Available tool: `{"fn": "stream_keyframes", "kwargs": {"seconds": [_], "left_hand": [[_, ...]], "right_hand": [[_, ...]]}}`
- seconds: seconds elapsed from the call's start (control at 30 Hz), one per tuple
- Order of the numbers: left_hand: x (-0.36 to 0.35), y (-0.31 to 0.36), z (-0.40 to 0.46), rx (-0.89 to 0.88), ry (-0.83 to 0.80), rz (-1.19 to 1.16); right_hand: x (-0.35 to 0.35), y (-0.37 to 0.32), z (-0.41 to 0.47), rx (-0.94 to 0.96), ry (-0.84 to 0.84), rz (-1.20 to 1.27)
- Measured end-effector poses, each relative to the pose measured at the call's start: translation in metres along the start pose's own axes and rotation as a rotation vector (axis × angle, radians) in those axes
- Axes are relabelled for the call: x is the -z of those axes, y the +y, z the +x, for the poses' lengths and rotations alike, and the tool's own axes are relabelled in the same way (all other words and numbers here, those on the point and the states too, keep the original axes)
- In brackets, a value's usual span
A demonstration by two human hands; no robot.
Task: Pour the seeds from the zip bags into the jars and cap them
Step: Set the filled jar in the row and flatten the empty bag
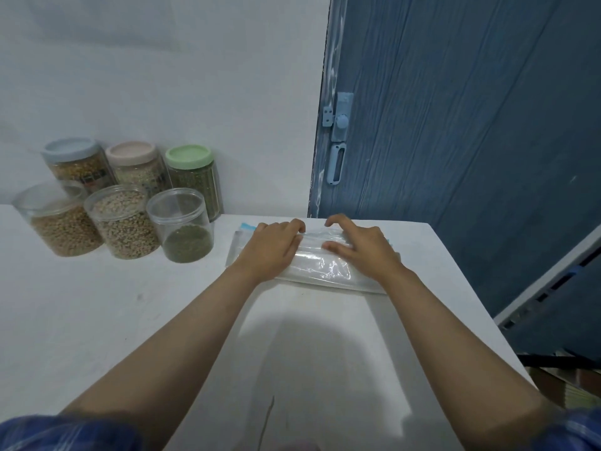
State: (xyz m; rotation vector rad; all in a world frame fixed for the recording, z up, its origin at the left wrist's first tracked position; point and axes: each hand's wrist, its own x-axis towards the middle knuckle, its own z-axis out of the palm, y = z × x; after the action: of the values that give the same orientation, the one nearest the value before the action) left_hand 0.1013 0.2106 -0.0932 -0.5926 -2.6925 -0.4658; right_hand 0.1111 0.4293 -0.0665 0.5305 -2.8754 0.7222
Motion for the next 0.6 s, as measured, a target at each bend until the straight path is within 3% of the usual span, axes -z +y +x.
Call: {"fn": "stream_keyframes", "kwargs": {"seconds": [0.27,0.4,0.5,0.6], "left_hand": [[-0.011,-0.006,0.001,0.058,-0.225,-0.036],[-0.015,-0.012,0.007,0.135,-0.282,-0.172],[-0.013,-0.016,0.004,0.056,-0.166,-0.222],[-0.008,-0.014,-0.010,0.009,-0.053,-0.002]], "right_hand": [[-0.012,0.011,-0.003,-0.103,-0.164,0.011],[-0.012,0.014,0.005,-0.187,-0.214,0.171],[-0.013,0.016,0.012,-0.187,-0.241,0.152],[-0.016,0.017,0.014,-0.178,-0.249,0.112]]}}
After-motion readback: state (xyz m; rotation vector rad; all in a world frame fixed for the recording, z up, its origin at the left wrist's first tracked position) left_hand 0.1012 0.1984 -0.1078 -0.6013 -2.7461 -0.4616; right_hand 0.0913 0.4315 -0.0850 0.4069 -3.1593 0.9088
